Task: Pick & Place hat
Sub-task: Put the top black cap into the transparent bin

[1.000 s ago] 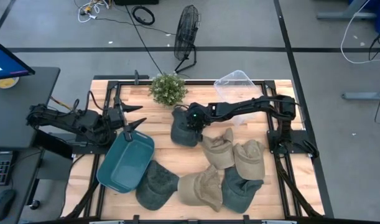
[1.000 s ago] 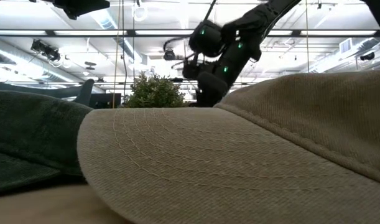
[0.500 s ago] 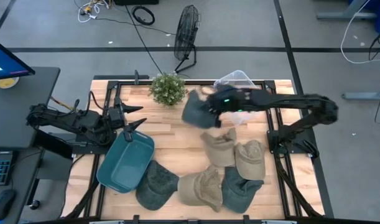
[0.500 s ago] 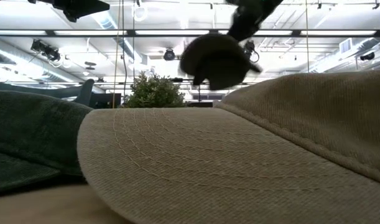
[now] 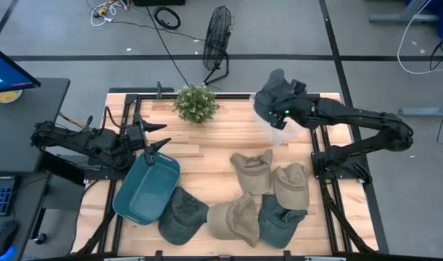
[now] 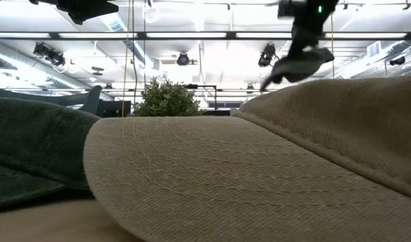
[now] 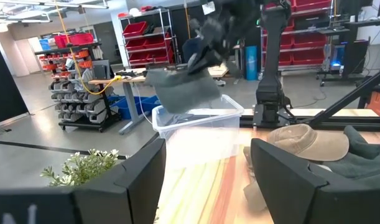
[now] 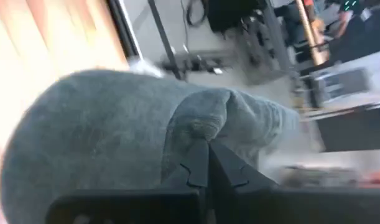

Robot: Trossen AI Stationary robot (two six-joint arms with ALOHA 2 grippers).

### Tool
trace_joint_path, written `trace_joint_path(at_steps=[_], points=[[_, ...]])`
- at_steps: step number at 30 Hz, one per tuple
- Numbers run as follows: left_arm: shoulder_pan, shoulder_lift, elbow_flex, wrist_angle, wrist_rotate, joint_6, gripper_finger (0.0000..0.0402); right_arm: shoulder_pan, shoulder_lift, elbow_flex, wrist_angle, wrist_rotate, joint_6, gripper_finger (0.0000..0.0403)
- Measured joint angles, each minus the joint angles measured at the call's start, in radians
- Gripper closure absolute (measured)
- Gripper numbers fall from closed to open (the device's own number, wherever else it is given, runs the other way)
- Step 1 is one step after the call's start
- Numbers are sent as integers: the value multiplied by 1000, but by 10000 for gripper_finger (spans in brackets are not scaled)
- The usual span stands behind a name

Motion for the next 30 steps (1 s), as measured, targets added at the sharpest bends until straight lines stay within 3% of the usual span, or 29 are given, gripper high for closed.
trace_joint_path(at_steps=[12,14,20,30], points=[[0,0,0,-42,0,2,164,-20,111,-283,52,308,-238,401],[0,0,0,-46,0,1,164,-21,119,-299,54,288,-244,401],[0,0,0,-50,0,2,164,-19,124,-308,67,86,-298,400],[0,0,0,-50,0,1,164,-24,124,-282,114,-35,-230,378]])
